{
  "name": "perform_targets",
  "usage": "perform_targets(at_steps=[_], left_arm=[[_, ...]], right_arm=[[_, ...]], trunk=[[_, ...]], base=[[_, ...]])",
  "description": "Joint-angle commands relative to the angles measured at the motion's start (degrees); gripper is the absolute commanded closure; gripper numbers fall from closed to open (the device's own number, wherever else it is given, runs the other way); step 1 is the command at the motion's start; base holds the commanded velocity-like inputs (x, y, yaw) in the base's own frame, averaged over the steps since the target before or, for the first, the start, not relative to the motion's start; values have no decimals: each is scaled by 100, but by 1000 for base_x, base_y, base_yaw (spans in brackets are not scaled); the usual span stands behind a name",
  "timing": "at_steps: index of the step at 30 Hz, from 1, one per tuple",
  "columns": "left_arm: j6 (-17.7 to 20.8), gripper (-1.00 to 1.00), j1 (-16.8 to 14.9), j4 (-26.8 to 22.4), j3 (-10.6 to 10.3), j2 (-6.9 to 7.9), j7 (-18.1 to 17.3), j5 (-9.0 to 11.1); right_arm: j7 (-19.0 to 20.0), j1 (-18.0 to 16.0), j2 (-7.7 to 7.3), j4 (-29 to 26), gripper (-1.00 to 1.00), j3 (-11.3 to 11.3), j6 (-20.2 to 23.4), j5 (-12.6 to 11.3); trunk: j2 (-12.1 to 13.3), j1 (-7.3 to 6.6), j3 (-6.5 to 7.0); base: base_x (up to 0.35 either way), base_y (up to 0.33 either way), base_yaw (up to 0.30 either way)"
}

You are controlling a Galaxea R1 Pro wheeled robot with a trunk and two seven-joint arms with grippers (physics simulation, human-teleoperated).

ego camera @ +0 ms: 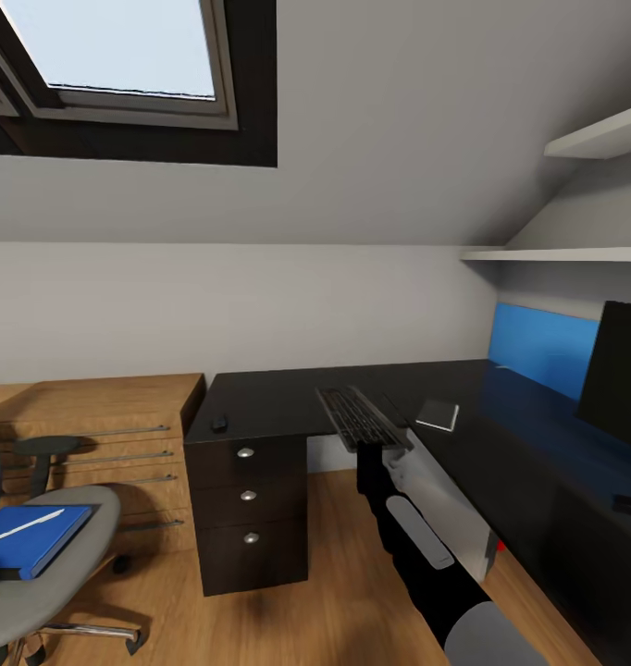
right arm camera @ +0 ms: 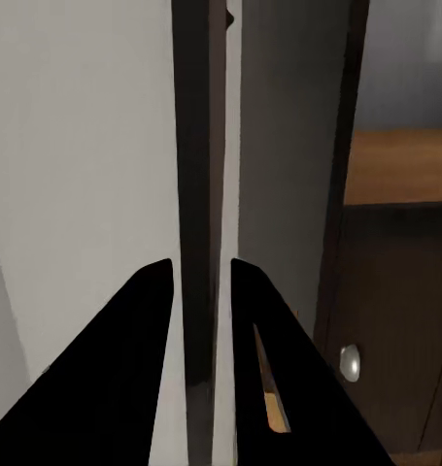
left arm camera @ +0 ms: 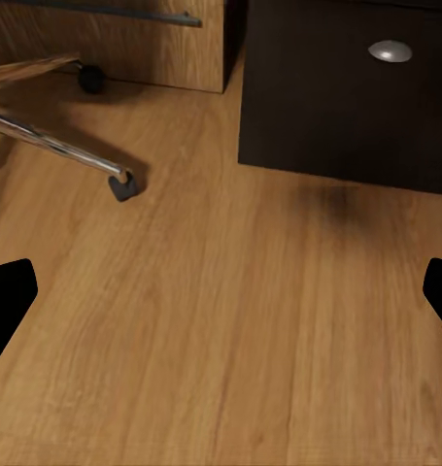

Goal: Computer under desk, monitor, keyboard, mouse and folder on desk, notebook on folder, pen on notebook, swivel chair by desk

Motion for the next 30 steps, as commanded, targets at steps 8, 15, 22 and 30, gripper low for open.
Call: perform_targets(at_steps=[8,15,22,30], left_arm=[[-28,-100,-10,-3,-49,1,39,54],[-28,-100,-6,-3,-49,2,39,57],[-28,-100,-9,-3,-49,6,35,60],[-28,-100,-10,-3,-49,9,22,63]], right_arm=[[-16,-32,-3,373,100,18,-41,-30],[-14,-48,-10,523,100,18,-39,-24],[-11,-50,-18,531,100,18,-43,-16],[-7,-50,-20,533,100,18,-49,-7]], trunk=[[-3,1,-7],[-3,1,-7],[-3,1,-7],[-3,1,-7]], base=[[135,-4,0],[158,-29,0],[118,-20,0],[93,-9,0]])
